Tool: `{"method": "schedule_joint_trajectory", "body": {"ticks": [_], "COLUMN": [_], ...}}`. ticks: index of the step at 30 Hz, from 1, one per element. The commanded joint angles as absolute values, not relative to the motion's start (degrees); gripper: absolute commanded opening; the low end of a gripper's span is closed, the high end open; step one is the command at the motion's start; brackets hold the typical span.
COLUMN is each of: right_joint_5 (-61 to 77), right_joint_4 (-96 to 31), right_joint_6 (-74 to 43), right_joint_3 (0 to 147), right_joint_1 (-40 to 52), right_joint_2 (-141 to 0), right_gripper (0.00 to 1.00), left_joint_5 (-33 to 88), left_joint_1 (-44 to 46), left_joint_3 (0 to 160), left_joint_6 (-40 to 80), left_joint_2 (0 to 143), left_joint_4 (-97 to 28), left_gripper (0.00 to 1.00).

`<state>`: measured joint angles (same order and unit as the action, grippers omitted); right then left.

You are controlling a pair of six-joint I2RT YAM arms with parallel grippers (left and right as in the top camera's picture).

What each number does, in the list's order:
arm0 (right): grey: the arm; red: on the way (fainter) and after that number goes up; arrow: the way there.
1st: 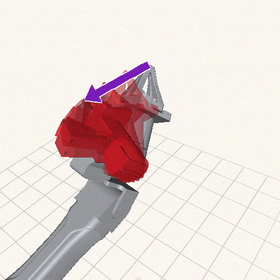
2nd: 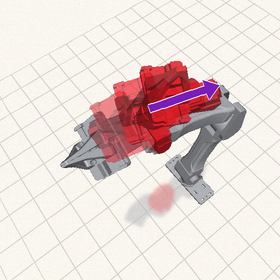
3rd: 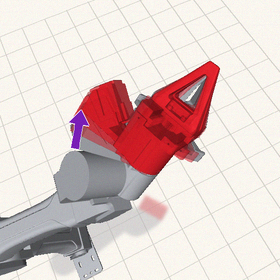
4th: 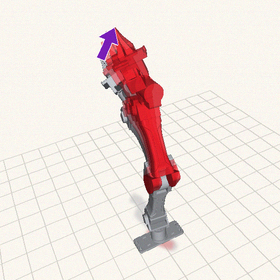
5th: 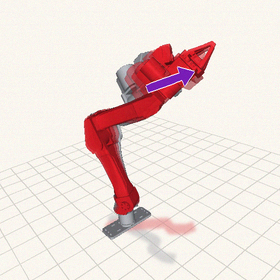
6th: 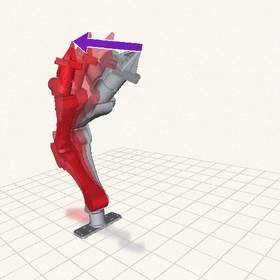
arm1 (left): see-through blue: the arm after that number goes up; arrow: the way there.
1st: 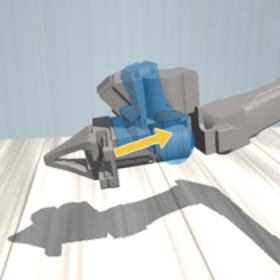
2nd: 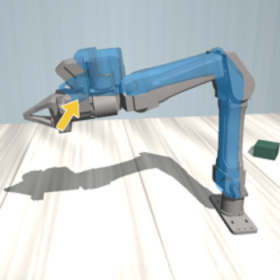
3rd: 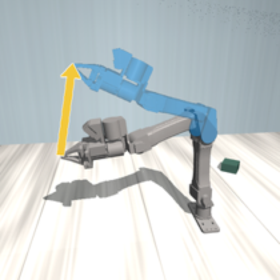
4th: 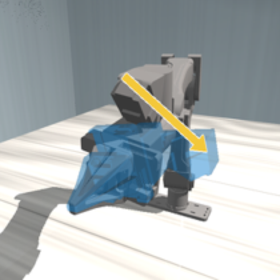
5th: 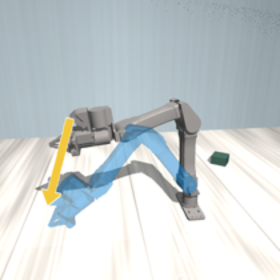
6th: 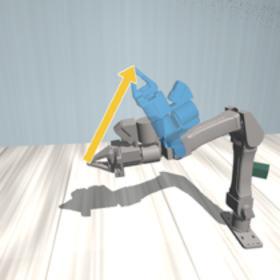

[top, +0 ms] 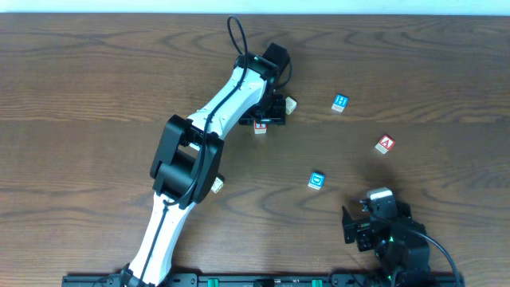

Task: Spell out Ai2
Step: 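Lower the red I block and open the left gripper, then move left gripper to the blue 2 block and grasp it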

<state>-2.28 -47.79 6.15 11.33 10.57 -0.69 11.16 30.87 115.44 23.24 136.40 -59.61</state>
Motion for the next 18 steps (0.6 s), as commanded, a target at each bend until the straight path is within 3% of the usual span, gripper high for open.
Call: {"method": "schedule_joint_trajectory", "body": {"ticks": [1,18], "right_joint_5": [-2.1,-2.1], "right_joint_4": [-48.0,-48.0], "right_joint_6": [6.7,6.7], "right_joint_3": [10.7,10.7], "right_joint_1": [10.1,10.1], "right_joint_2": [-0.3,-0.3], "right_gripper": [0.99,0.99], "left_joint_5": [10.2,13.5], "left_joint_1": [30.9,30.9], "left_joint_3": [116.6,116.6], "left_joint_6": [21.1,17.9], "left_joint_2": [137.1,137.1], "left_joint_4": [-60.0,-59.7], "left_gripper": [0.72,0.75]}}
